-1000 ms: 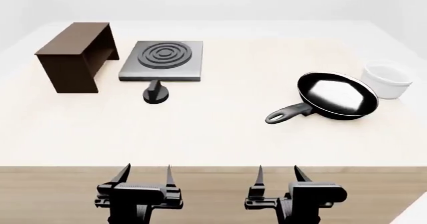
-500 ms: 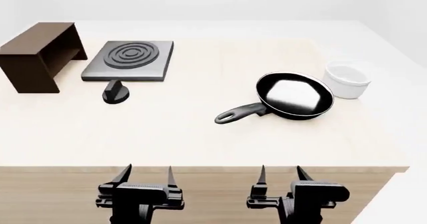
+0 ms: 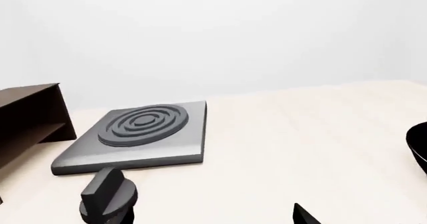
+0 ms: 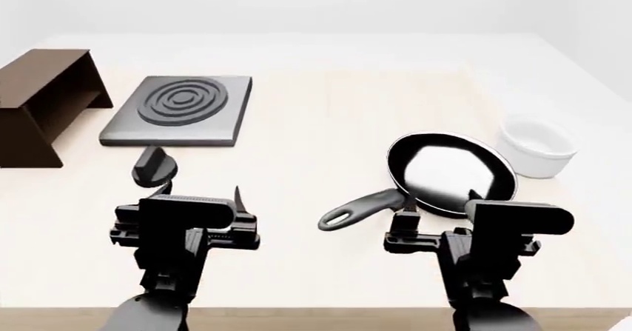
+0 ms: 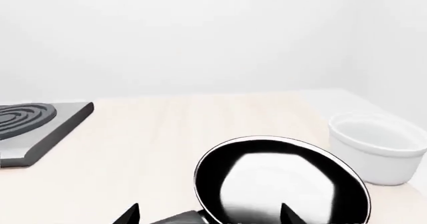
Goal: Put the frying pan on top of the cabinet.
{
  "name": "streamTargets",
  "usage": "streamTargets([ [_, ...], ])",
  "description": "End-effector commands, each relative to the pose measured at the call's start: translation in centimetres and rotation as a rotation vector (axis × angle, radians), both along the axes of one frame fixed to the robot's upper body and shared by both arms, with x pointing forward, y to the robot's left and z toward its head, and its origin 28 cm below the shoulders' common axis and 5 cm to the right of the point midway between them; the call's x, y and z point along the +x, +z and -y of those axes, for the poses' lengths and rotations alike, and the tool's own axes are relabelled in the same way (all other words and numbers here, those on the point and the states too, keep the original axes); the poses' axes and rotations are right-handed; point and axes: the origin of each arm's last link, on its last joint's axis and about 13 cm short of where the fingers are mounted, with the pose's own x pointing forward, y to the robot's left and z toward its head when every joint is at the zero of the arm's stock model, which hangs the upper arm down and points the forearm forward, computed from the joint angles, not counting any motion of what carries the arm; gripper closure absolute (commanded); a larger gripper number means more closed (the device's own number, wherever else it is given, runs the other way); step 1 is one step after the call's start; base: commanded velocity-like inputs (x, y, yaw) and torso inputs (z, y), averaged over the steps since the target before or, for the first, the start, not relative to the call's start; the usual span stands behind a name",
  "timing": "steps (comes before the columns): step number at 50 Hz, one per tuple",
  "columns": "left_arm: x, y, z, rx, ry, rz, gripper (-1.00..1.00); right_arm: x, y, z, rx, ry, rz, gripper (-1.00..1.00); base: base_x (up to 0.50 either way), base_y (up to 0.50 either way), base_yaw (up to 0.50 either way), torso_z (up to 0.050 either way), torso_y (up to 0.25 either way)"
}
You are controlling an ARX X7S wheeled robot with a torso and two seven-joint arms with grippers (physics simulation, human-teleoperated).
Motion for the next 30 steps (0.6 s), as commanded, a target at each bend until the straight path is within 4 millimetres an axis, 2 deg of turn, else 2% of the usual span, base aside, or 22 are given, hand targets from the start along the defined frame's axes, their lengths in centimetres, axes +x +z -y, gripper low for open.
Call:
streamTargets([
  [1, -0.06, 0.73, -0.17, 0.011, 0.01, -0.004, -1.0, -0.16, 1.03, 0.05, -0.002, 0.003, 0.017, -1.0, 0.5, 0.0, 0.0, 0.0, 0.0],
  [30, 0.0, 0.56, -0.17, 0.013, 0.011, -0.004, -1.0, -0.18, 1.12, 0.11, 0.011, 0.022, 0.033, -1.0, 0.5, 0.0, 0.0, 0.0, 0.001],
])
